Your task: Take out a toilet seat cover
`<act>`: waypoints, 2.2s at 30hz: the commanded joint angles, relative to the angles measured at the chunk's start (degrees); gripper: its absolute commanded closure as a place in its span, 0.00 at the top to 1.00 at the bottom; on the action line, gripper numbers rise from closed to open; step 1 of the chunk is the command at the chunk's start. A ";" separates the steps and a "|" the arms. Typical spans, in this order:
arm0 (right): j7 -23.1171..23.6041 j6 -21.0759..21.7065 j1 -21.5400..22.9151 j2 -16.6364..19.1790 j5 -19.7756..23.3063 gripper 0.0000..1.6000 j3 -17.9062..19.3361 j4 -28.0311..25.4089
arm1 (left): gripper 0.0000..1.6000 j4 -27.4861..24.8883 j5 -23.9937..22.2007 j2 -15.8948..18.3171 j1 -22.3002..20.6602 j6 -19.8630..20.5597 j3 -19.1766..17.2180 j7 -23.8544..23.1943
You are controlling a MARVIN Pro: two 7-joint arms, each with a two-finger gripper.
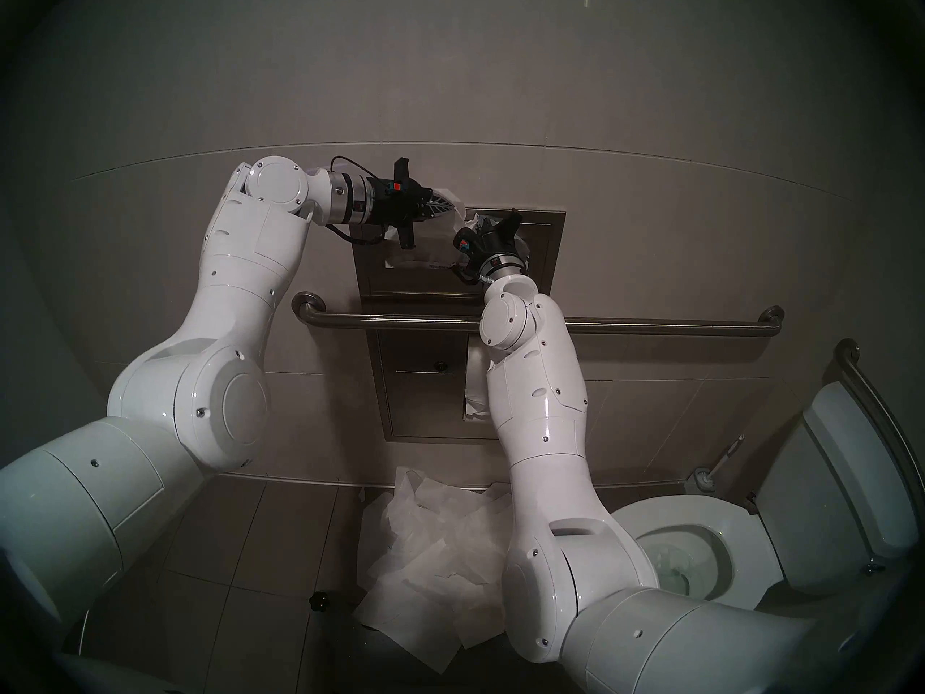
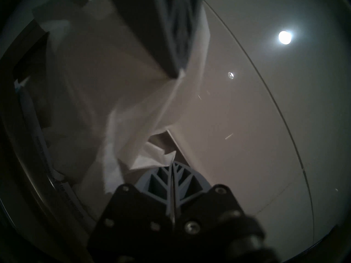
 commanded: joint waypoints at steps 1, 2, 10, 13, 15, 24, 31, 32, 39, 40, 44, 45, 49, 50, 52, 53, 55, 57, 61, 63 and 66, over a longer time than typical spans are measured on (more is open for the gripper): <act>1.67 1.00 -3.60 -1.20 0.17 0.00 -1.22 -5.61 | 0.00 -6.92 -4.58 -1.62 1.79 1.18 -1.40 -5.43; 2.42 1.52 -4.05 -0.74 0.33 0.00 -1.88 -5.73 | 0.00 -7.23 -4.87 -1.48 2.06 1.37 -1.62 -6.21; 6.62 5.26 -8.24 1.38 0.75 0.00 -4.23 -10.15 | 0.00 -13.01 -5.22 -0.91 5.08 4.27 -3.21 -7.80; 7.27 6.16 -8.88 1.59 0.86 0.00 -4.28 -10.80 | 0.00 -13.91 -5.32 -1.14 5.69 4.90 -3.47 -8.35; 8.39 7.16 -9.81 2.13 1.12 0.00 -4.86 -12.51 | 0.00 -15.98 -5.15 -1.51 6.82 5.83 -3.57 -8.84; 10.11 9.66 -10.81 2.63 1.17 0.00 -5.85 -15.11 | 0.00 -22.52 -3.93 -2.56 10.23 9.11 -3.71 -10.78; 10.05 10.47 -10.27 3.15 -0.32 0.00 -5.72 -17.10 | 0.00 -26.31 -3.63 -3.52 12.72 11.70 -3.17 -13.61; 10.14 10.59 -10.24 3.29 -0.59 0.00 -5.84 -17.46 | 0.00 -26.86 -3.56 -3.55 13.05 12.07 -3.17 -13.73; 10.44 10.30 -8.89 2.94 0.00 0.00 -6.05 -18.86 | 0.00 -27.94 -3.25 -3.27 12.15 12.76 -3.78 -12.65; 10.73 10.41 -8.65 2.63 0.41 0.00 -5.98 -18.83 | 0.00 -27.56 -3.90 -3.56 11.54 13.12 -4.19 -12.60; 11.55 9.68 -7.98 2.03 2.39 0.00 -5.52 -18.40 | 0.00 -27.30 -4.48 -3.74 10.83 12.30 -4.26 -12.43; 11.66 9.56 -7.93 2.06 2.70 0.00 -5.45 -18.40 | 0.00 -27.26 -4.51 -3.78 10.80 12.27 -4.34 -12.41; 12.03 9.17 -7.82 2.17 3.59 0.00 -5.26 -18.40 | 0.00 -27.17 -4.60 -3.88 10.71 12.15 -4.55 -12.37; 12.09 9.10 -7.80 2.19 3.73 0.00 -5.23 -18.40 | 0.00 -27.15 -4.62 -3.90 10.69 12.13 -4.59 -12.37; 12.23 8.94 -7.77 2.23 4.02 0.00 -5.14 -18.39 | 0.00 -27.11 -4.65 -3.93 10.66 12.06 -4.67 -12.38; 12.23 8.94 -7.77 2.23 4.02 0.00 -5.14 -18.39 | 0.00 -27.11 -4.65 -3.93 10.66 12.06 -4.67 -12.38; 12.32 8.82 -7.74 2.25 4.21 0.00 -5.08 -18.38 | 0.00 -27.08 -4.66 -3.97 10.63 11.99 -4.74 -12.40; 12.42 8.70 -7.72 2.27 4.38 0.00 -5.01 -18.37 | 0.00 -27.05 -4.66 -4.02 10.61 11.90 -4.81 -12.43; 12.55 8.54 -7.69 2.31 4.63 0.00 -4.94 -18.36 | 0.00 -27.01 -4.63 -4.13 10.58 11.68 -4.97 -12.49; 12.60 8.47 -7.68 2.32 4.72 0.00 -4.90 -18.36 | 0.00 -27.20 -4.09 -3.75 10.83 11.19 -4.81 -12.57; 12.68 8.39 -7.66 2.35 4.82 0.00 -4.88 -18.38 | 0.00 -29.85 -4.94 -2.73 14.31 10.99 -6.00 -13.73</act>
